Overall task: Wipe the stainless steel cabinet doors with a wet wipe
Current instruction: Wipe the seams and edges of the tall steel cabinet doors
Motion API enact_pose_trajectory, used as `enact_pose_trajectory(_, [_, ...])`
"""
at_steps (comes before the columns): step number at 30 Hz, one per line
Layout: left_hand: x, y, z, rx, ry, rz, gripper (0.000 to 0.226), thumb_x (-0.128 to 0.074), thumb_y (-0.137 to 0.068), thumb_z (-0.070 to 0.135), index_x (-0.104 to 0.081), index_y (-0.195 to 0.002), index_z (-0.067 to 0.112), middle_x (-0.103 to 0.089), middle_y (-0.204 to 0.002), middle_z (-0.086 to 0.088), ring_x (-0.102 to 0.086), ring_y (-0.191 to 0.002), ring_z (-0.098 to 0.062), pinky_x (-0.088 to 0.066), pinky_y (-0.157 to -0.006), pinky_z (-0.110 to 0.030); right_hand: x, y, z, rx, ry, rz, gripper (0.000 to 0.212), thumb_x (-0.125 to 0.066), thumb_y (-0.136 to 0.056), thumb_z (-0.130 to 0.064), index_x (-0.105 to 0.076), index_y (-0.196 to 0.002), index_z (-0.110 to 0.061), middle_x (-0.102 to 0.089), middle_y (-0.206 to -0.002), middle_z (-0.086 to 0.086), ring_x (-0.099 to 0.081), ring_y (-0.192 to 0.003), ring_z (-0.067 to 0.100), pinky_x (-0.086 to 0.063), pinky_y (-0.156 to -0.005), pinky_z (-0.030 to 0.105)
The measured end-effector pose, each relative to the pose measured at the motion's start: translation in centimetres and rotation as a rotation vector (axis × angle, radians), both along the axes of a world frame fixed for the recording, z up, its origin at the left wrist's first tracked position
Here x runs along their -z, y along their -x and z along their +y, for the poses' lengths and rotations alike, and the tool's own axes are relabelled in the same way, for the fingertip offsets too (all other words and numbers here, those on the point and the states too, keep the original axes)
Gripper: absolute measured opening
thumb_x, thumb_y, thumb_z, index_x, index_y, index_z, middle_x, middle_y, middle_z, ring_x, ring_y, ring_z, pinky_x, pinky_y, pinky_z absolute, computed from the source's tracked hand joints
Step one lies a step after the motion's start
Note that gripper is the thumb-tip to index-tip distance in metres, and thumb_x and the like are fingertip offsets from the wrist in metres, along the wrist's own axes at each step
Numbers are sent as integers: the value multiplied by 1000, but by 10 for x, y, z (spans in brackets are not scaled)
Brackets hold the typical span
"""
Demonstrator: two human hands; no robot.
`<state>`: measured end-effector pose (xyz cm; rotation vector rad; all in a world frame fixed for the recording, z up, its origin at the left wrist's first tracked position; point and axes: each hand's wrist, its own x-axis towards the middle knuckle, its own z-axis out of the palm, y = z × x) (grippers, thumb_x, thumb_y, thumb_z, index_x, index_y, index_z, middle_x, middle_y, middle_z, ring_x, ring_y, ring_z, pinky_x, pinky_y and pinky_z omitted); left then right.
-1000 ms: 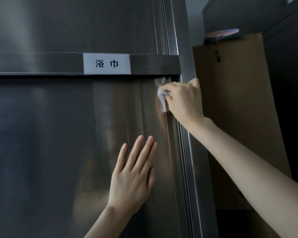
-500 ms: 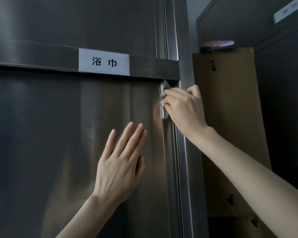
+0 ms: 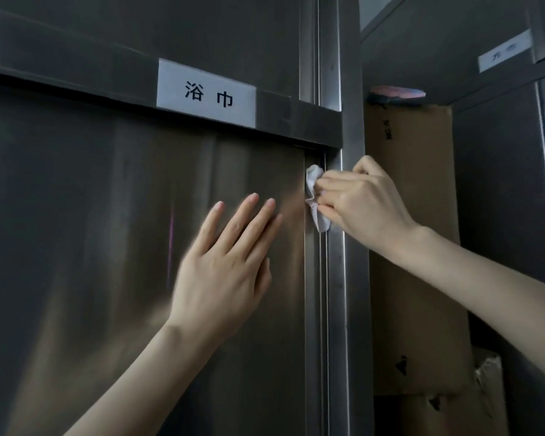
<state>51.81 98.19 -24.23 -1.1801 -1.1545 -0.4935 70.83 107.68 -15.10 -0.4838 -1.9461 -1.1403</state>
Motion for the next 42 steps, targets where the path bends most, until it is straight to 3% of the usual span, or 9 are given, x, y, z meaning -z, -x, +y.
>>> enact_pose_trajectory(2, [1,0,0,-9,-9,-1,51,-36,-96,25,-46,-144,12,-38,-153,-5,-31,-144,-24,-25,-117,-49,-7,2,-1,28,-16,35,31,-38,-102,-20,-67,-99,-13,-62,-101,-4,-54,-95,16,-14,-76,21])
enact_pose_trajectory(5, [2,0,1,-5,-3,-3,52,-34,-97,26,-44,-145,11,-37,-154,-6,-30,-144,-24,-23,-118,-49,-6,3,-1,5,-7,70,26,-43,-100,-20,-68,-106,-15,-63,-109,-3,-54,-103,16,-20,-77,23])
enact_pose_trajectory(10, [2,-1,0,-20,1,-3,53,-32,-97,26,-41,-147,11,-33,-156,-6,-26,-146,-25,-19,-118,-50,37,-2,-3,-154,47,50,7,-70,-82,-7,-74,-76,-6,-69,-77,3,-61,-70,21,-23,-69,23])
enact_pose_trajectory(15, [2,-2,-2,-60,20,6,54,-31,-98,27,-37,-149,11,-28,-158,-6,-23,-147,-25,-19,-118,-51,10,10,3,-367,26,321,9,-67,-83,-6,-75,-80,-7,-74,-85,5,-67,-84,20,-32,-76,29])
enact_pose_trajectory(18, [3,-1,-1,-64,19,5,53,-31,-99,26,-35,-150,11,-26,-159,-5,-22,-147,-24,-21,-118,-52,-9,21,11,-395,33,388,14,-61,-87,-10,-75,-83,-8,-74,-88,4,-66,-89,21,-28,-77,29])
enact_pose_trajectory(23, [13,-6,3,-75,-4,-35,55,-35,-97,21,-32,-151,10,-25,-159,-5,-21,-148,-24,-19,-118,-50,32,25,19,-528,22,389,12,-68,-81,-4,-74,-73,-7,-73,-79,4,-67,-78,19,-31,-75,31])
enact_pose_trajectory(30, [51,-17,5,-68,16,-94,56,-43,-97,20,-33,-149,3,-27,-158,-9,-22,-147,-24,-17,-120,-46,106,3,22,-558,61,104,6,-73,-79,-5,-76,-75,-8,-74,-76,4,-68,-71,18,-34,-74,30])
enact_pose_trajectory(36, [60,-19,6,-75,36,-129,63,-43,-92,26,-32,-150,3,-24,-160,-9,-17,-149,-24,-13,-122,-45,85,17,16,-533,136,304,24,-58,-90,-10,-74,-72,-6,-72,-74,6,-64,-69,22,-25,-73,24])
enact_pose_trajectory(42, [151,-12,-4,-107,124,-121,65,-44,-92,27,-30,-150,3,-22,-160,-10,-14,-150,-23,-10,-122,-42,225,11,13,-551,143,178,13,-65,-82,-7,-74,-73,-7,-72,-78,6,-67,-75,19,-35,-70,29])
